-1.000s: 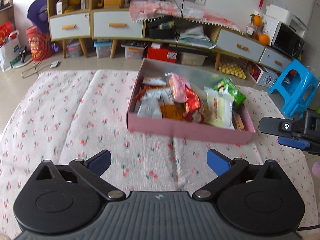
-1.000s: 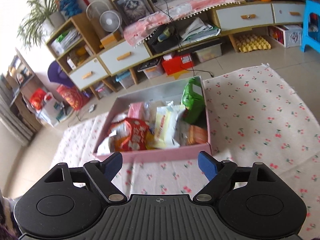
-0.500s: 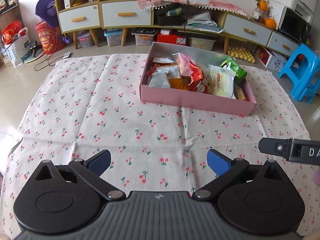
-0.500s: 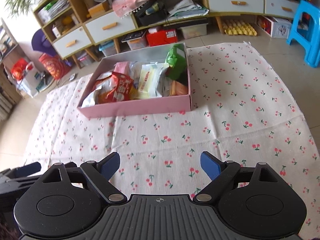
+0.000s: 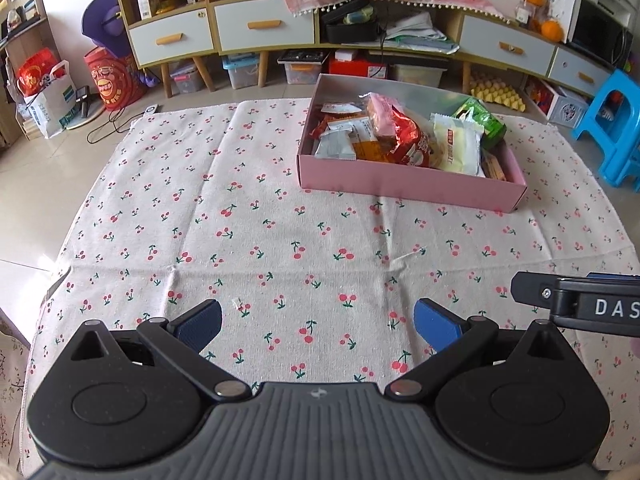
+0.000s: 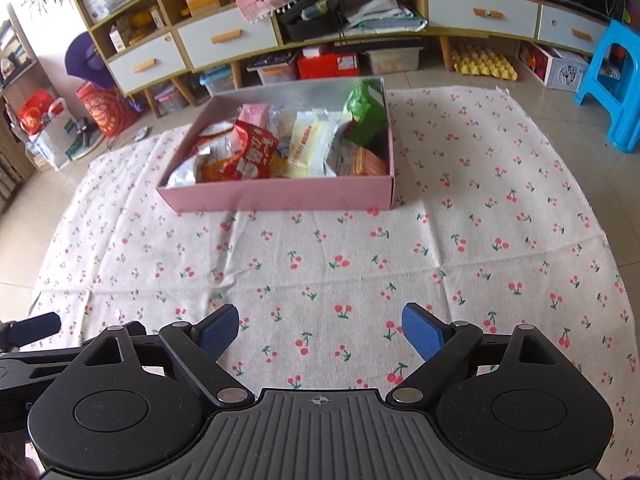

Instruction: Organize snacks

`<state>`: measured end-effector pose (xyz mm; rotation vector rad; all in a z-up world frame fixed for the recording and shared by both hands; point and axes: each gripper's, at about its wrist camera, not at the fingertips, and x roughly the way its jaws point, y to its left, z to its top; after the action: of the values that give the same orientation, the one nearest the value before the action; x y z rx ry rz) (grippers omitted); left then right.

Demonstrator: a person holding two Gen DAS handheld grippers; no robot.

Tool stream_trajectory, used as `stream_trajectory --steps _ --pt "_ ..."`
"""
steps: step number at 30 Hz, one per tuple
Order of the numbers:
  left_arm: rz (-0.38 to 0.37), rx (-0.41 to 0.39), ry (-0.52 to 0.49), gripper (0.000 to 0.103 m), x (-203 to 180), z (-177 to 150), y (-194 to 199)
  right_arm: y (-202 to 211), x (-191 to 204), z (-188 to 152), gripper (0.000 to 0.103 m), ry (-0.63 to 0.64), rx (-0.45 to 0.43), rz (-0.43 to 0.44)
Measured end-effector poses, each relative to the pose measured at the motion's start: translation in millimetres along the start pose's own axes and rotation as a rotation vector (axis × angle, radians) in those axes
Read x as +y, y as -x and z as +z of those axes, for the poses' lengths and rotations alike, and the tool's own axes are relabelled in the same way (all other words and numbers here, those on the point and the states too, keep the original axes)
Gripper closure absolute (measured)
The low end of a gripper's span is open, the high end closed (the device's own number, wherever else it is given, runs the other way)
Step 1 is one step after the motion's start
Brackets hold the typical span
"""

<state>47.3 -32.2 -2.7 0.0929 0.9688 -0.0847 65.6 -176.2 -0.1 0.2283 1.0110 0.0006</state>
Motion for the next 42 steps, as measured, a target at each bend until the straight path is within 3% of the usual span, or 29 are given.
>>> stream_trajectory --steps 42 --pt "-0.011 0.034 -0.006 0.0 -2.0 -3.6 -1.7 -3.6 -0.9 -4.3 0.012 -0.016 0.024 0.002"
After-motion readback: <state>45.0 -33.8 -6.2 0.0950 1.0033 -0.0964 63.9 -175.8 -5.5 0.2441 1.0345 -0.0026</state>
